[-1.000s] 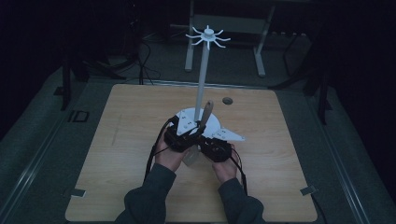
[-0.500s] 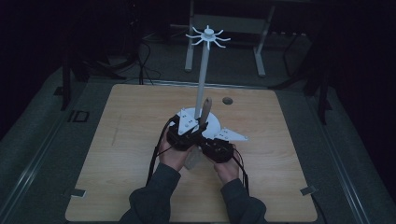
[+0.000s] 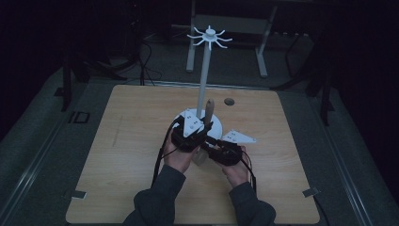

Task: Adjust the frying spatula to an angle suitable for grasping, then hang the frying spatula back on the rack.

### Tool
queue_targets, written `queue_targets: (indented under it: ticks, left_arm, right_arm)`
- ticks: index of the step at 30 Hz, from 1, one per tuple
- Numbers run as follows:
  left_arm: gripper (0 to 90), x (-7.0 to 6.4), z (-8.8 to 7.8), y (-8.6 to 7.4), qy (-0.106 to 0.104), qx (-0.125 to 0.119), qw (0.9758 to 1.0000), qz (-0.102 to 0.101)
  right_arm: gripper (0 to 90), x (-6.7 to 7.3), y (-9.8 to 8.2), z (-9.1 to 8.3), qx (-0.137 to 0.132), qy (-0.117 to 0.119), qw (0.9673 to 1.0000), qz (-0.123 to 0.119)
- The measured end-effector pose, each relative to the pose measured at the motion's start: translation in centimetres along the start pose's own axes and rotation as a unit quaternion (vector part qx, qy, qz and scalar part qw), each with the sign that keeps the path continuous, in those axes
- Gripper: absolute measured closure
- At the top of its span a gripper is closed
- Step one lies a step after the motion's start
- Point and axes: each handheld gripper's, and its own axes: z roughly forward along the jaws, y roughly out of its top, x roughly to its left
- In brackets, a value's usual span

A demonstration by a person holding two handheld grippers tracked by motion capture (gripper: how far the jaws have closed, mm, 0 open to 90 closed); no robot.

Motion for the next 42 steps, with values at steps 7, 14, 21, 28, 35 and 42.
queue_targets:
  ticks: [7,14,21,28,35,42]
  left_arm:
    - [73.3,0.1,-0.4,0.6,0.006,-0.019,0.9998,-0.008]
    - [73.3,0.2,-0.7,1.0,0.014,-0.030,0.9994,-0.012]
    - [73.2,0.0,-0.8,1.8,0.047,-0.036,0.9982,-0.006]
    - [73.2,-0.1,-0.6,2.6,0.062,-0.038,0.9974,-0.005]
    - [73.1,0.2,-0.8,3.4,0.075,-0.043,0.9962,-0.012]
    - [73.1,1.1,-0.8,4.0,0.092,-0.040,0.9945,-0.030]
  right_arm:
    - [52.1,-0.7,-0.2,-1.8,0.008,-0.004,0.9999,-0.007]
    - [47.3,-1.5,-1.4,-4.2,0.021,-0.012,0.9995,-0.021]
    - [46.0,-3.2,-3.1,-6.7,0.034,-0.045,0.9981,-0.025]
    - [45.1,-4.4,-4.4,-7.9,0.046,-0.077,0.9958,-0.023]
    - [45.3,-5.2,-4.9,-8.5,0.040,-0.092,0.9950,-0.005]
    - [45.4,-5.8,-5.4,-8.9,0.037,-0.105,0.9938,0.010]
